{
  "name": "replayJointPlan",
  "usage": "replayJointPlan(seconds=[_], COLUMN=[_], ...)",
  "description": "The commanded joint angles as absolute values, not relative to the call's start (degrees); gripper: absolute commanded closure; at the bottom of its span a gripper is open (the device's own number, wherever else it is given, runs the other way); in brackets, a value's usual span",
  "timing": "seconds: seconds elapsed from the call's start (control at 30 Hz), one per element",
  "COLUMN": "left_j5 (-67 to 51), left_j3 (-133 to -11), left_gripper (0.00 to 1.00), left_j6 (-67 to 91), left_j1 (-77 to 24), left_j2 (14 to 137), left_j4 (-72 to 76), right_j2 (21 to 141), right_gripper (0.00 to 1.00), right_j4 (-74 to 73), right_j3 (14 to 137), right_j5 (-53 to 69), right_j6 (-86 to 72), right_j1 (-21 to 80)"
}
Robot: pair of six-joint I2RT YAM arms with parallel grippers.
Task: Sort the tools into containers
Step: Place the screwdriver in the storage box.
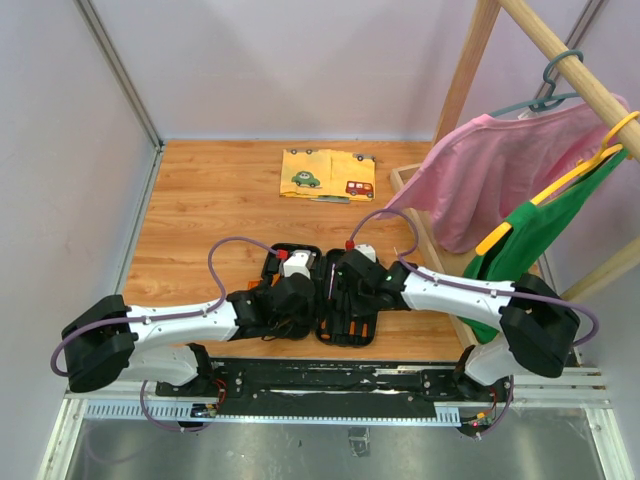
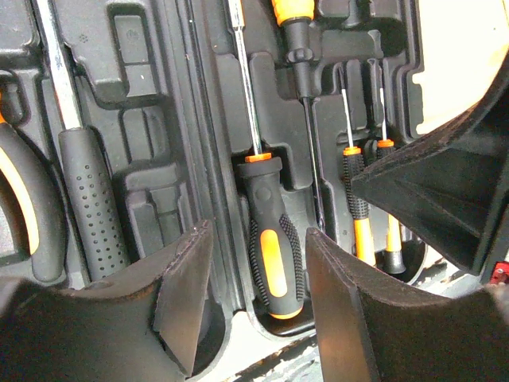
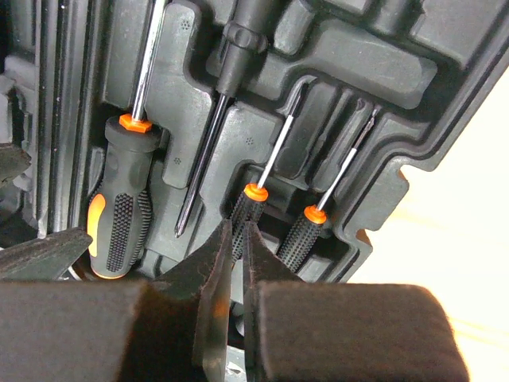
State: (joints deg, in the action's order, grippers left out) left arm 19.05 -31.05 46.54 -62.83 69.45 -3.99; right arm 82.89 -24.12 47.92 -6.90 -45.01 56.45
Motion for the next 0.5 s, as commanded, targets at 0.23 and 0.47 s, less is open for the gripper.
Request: replayJointPlan(seconds=[0.23, 0.47], left_j5=[22.4, 23.0], left_j3=[-28.1, -27.3], left_gripper=[0.46, 0.46], left_j6=[47.4, 48.1], left_j1=[-63.4, -63.3], left_j2=[65.6, 64.7], left_j4=[-4.5, -4.8], right_j2=[92.7, 93.4], right_gripper=[0.99, 0.99], right_j4=[-30.4, -32.0], right_j3=[46.7, 46.6], right_j5=[-5.3, -6.2], right_j6=[-43.7, -42.7], right_j1=[58.5, 58.4])
